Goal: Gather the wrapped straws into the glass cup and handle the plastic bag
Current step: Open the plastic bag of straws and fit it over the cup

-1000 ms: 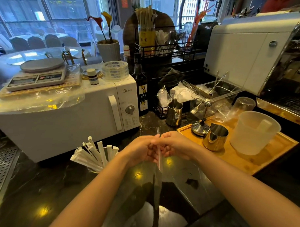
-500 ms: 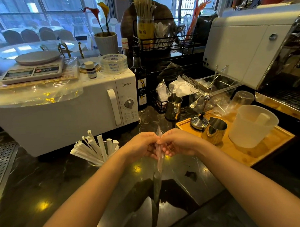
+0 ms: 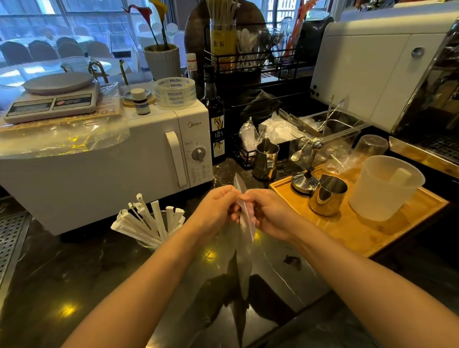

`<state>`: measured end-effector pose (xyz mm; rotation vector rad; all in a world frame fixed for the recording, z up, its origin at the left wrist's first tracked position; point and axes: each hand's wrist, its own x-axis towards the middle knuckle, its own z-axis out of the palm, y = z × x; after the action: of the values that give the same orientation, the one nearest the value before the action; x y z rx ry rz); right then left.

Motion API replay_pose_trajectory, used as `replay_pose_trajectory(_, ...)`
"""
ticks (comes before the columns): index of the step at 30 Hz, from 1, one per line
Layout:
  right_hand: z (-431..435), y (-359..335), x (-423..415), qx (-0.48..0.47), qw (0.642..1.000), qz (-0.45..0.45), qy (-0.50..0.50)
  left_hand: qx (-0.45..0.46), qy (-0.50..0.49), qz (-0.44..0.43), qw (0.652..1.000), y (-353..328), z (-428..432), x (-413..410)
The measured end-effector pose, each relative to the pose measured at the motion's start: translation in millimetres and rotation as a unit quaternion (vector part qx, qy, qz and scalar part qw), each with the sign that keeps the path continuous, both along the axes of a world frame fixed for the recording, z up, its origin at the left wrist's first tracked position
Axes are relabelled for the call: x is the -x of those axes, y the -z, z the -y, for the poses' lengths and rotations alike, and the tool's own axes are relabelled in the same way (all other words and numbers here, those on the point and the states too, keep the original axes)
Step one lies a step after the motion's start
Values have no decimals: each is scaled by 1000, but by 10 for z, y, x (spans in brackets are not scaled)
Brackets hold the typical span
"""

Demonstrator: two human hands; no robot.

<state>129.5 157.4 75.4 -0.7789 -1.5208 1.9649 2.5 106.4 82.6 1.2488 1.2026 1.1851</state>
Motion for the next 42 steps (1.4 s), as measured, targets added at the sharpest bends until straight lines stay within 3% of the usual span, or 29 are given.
replay_pose_trajectory(6, 34, -14, 8, 7, 1000, -21, 7, -9, -29, -12, 999, -13, 16, -23)
replay_pose_trajectory(9, 1, -46, -23, 88, 990, -106, 28, 0, -51, 108, 993, -52, 26, -32)
replay_pose_trajectory(11, -22, -57, -41, 92, 987, -127, 41, 1, -55, 119, 991, -69, 29, -22)
replay_pose_trajectory(14, -39, -102, -77, 32, 997, -59, 43, 22, -4, -11, 1000, -147, 60, 88)
replay_pose_trajectory(17, -133, -176, -187, -41, 998, 17, 47, 35, 25, -177, 983, -289, 87, 287)
replay_pose_trajectory(19, -193, -239, -274, -99, 991, 82, 39, 42, 36, -222, 973, -359, 98, 374)
replay_pose_trajectory(23, -249, -346, -403, -222, 949, 222, -10, 71, 54, -300, 950, -452, 93, 445)
replay_pose_trajectory(27, -283, -457, -466, -277, 904, 319, -71, 79, 86, -402, 908, -565, 55, 458)
replay_pose_trajectory(37, -333, -564, -576, -351, 811, 446, -143, 2, 117, -571, 813, -767, -21, 329)
replay_pose_trajectory(39, -322, -561, -595, -350, 814, 442, -141, -22, 101, -577, 810, -800, -27, 290)
replay_pose_trajectory(42, -293, -525, -628, -293, 863, 387, -137, -58, 77, -567, 818, -817, -37, 242)
